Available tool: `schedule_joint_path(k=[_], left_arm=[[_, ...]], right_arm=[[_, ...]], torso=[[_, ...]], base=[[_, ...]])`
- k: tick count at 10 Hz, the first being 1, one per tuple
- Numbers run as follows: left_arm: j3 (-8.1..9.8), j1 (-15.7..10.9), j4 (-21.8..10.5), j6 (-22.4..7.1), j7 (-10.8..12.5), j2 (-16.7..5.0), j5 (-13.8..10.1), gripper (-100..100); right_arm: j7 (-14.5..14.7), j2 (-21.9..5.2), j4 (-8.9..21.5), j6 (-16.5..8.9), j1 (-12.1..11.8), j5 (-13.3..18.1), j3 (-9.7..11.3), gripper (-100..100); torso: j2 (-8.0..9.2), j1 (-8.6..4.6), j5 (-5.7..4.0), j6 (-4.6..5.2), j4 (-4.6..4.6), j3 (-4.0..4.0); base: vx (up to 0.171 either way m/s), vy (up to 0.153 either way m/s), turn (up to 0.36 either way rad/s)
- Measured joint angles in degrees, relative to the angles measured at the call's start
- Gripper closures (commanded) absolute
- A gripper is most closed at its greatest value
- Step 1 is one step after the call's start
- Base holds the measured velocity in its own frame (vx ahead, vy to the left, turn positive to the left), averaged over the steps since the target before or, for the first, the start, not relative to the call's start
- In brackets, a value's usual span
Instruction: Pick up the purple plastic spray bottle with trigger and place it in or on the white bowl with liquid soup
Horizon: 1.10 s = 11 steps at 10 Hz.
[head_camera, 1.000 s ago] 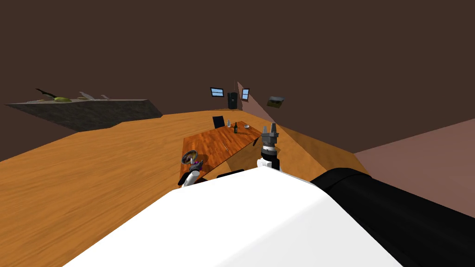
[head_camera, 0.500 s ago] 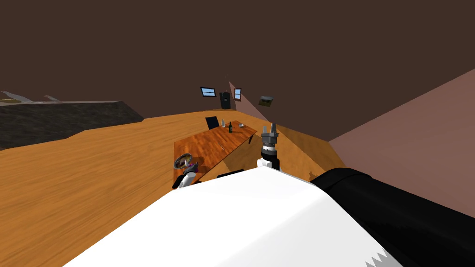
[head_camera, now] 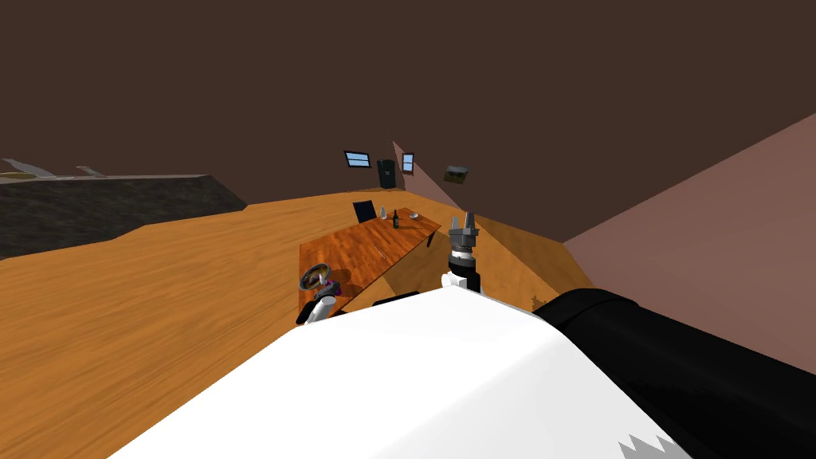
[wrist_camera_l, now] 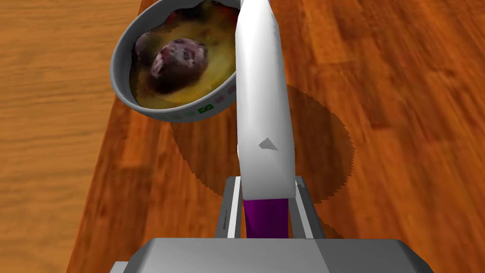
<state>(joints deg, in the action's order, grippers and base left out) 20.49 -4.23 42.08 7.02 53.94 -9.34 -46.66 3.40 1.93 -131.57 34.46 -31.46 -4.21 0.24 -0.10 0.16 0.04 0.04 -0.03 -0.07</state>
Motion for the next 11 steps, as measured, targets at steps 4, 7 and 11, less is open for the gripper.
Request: schedule_joint_path(k=[4,7,11], left_arm=[[-0.60,1.3,3.1,-1.7,-1.0,1.2,0.9,100],[-2.71,1.9,4.7,-2.7,-1.3,2.0,1.5,100],[-1.32,3.8,10.8,-6.2,-4.4,5.7,4.0,100]], right_arm=[[0.0,0.0,0.0,0.0,0.0,0.0,0.0,0],[0.0,0.0,0.0,0.0,0.0,0.0,0.0,0],[0.0,0.0,0.0,0.0,0.0,0.0,0.0,0]], torso=[[-0.18,-0.03,0.00,-0.07,-0.05,-0.11],[-0.15,0.00,0.00,-0.01,-0.03,-0.08],[-0.13,-0.05,-0.02,-0.04,-0.02,-0.07]], base=[[0.043,-0.006,0.226],[0.035,0.000,0.094],[0.043,-0.002,0.218]])
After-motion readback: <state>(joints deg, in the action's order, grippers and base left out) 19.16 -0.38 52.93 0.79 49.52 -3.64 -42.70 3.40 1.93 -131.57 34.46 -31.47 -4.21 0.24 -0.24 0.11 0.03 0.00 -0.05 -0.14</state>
